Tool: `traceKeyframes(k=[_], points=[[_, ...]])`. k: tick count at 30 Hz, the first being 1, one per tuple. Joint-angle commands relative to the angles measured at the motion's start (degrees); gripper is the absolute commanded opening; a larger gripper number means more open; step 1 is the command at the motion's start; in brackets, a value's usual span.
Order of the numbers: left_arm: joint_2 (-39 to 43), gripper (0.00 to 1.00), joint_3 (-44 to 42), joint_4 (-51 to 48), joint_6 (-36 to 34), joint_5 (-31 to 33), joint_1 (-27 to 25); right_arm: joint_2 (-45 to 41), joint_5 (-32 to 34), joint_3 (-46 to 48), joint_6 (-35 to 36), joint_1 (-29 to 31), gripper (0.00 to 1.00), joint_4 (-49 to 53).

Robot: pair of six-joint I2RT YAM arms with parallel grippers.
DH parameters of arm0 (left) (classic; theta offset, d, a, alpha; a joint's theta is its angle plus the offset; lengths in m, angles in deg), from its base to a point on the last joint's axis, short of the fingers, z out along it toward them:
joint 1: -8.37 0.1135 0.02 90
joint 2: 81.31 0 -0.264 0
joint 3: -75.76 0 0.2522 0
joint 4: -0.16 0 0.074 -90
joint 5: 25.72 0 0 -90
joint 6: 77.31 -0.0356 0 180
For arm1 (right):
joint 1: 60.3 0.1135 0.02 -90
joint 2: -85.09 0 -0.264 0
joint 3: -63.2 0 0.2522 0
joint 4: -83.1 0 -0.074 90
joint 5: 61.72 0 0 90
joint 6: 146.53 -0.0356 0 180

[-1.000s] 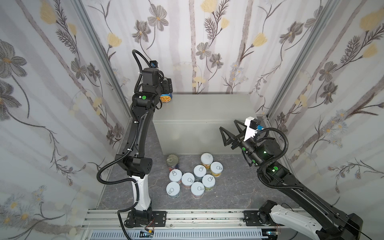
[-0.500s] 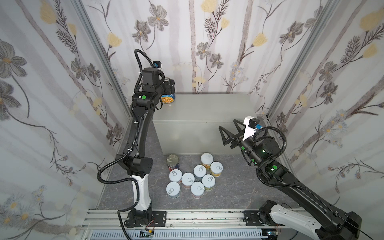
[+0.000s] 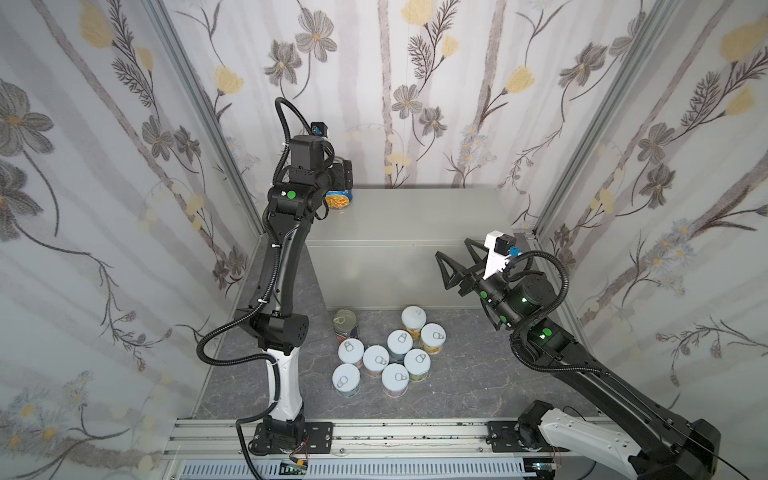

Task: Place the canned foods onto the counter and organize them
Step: 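Carry the blue can with the left gripper over the cabinet top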

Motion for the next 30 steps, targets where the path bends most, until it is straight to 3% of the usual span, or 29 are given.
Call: traceKeyframes(k=[1, 11, 25, 30], points=[[-0.1, 0.53, 1.0, 5.5, -0.9, 1.4, 0.0, 0.2, -0.7, -0.5, 0.2, 0.0, 1.0, -0.1], [-0.5, 0.7, 1.2, 6.1, -0.8, 2.6, 0.0, 0.0, -0.1, -0.4, 0.5, 0.1, 1.0, 0.8], [1.1, 0.71, 1.3, 4.4, 0.4, 3.1, -0.1, -0.1, 0.7, -0.2, 0.6, 0.0, 1.0, 1.3], [0.8, 0.76, 1.3, 4.5, 0.9, 2.3, 0.0, -0.2, 0.9, 0.0, 0.5, 0.1, 1.0, 1.5]])
